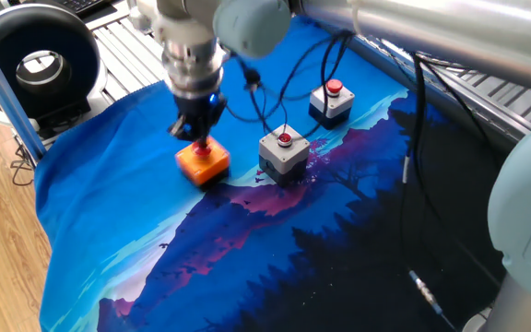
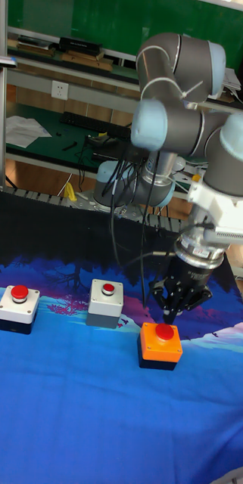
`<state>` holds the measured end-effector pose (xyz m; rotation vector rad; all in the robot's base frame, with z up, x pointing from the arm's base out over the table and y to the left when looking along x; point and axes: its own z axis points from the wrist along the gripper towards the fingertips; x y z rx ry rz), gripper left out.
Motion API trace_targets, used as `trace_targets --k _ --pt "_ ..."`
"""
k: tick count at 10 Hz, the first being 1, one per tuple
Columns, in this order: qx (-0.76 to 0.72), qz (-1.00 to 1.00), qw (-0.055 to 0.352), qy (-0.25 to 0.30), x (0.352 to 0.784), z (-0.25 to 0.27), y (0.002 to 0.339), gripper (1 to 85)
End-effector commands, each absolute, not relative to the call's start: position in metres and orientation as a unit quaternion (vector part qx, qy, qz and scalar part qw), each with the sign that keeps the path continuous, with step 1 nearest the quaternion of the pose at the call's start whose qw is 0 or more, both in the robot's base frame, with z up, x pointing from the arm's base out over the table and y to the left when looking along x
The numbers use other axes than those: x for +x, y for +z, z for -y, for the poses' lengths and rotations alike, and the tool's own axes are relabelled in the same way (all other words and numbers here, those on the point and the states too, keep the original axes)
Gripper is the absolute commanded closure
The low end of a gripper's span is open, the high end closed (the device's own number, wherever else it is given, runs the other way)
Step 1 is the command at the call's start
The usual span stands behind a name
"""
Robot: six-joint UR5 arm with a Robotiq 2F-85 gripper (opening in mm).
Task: Press three buttons from left to right in sequence
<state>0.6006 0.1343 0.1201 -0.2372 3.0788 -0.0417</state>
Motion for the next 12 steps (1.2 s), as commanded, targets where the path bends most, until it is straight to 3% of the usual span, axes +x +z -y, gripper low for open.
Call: trace_targets --k 1,5,12 --pt "-0.08 -0.996 0.031 0.006 0.607 -0.129 0.166 84.7" --pt "-0.051 -0.997 0.06 0.01 0.629 -0.098 0.166 84.7" --pt "-0.044 -0.998 0.049 0.015 0.635 -0.082 0.153 84.7"
